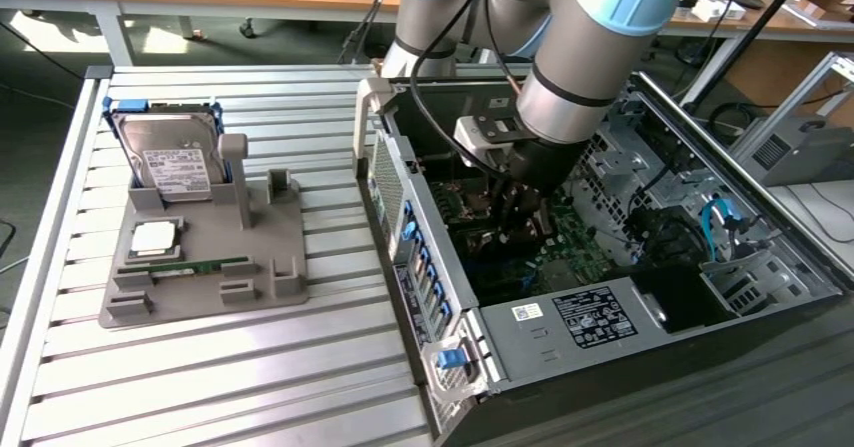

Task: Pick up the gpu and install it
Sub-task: 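Insert the gpu into the slot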

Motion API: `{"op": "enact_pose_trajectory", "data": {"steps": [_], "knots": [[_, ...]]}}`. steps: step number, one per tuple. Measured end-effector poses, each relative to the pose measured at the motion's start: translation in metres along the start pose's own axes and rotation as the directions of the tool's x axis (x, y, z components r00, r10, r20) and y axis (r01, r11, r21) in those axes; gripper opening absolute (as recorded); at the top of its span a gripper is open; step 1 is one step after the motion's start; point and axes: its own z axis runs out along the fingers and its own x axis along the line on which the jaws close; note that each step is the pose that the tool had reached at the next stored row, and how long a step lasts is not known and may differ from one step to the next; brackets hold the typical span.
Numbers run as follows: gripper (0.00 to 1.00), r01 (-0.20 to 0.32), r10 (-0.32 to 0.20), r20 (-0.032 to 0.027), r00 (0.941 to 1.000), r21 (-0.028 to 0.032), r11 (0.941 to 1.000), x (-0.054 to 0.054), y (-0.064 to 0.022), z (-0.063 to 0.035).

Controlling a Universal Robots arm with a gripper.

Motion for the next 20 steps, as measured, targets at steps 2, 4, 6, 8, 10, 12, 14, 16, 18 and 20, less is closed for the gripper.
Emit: {"op": "enact_pose_trajectory", "data": {"steps": [2, 4, 6, 8, 10, 12, 14, 16, 18, 20], "knots": [[0.27, 0.0, 0.0, 0.0302, 0.9995, 0.0001, 1.0, 0.0004, 0.0001, -0.0002], [0.27, 0.0, 0.0, 0.0361, 0.9993, 0.0003, 1.0, 0.0005, 0.0001, -0.0001], [0.27, 0.0, 0.0, 0.0364, 0.9993, 0.0003, 1.0, 0.0009, 0.0001, 0.0], [0.27, 0.0, 0.0, 0.0319, 0.9995, 0.0004, 1.0, 0.0009, 0.0, 0.0], [0.27, 0.0, 0.0, 0.0015, 1.0, 0.0004, 1.0, 0.0009, 0.0, 0.0002], [0.27, -0.001, 0.001, -0.0255, 0.9997, 0.0, 1.0, 0.001, 0.0, 0.0], [0.27, -0.001, 0.001, -0.0282, 0.9996, 0.0, 1.0, 0.0011, 0.0, 0.0], [0.27, -0.001, 0.001, -0.0286, 0.9996, -0.0001, 1.0, 0.001, 0.0001, -0.0001], [0.27, -0.001, 0.001, -0.0306, 0.9995, -0.0001, 1.0, 0.001, 0.0, 0.0], [0.27, -0.002, 0.002, -0.0309, 0.9995, -0.0004, 1.0, 0.0011, -0.0003, -0.0001]]}}
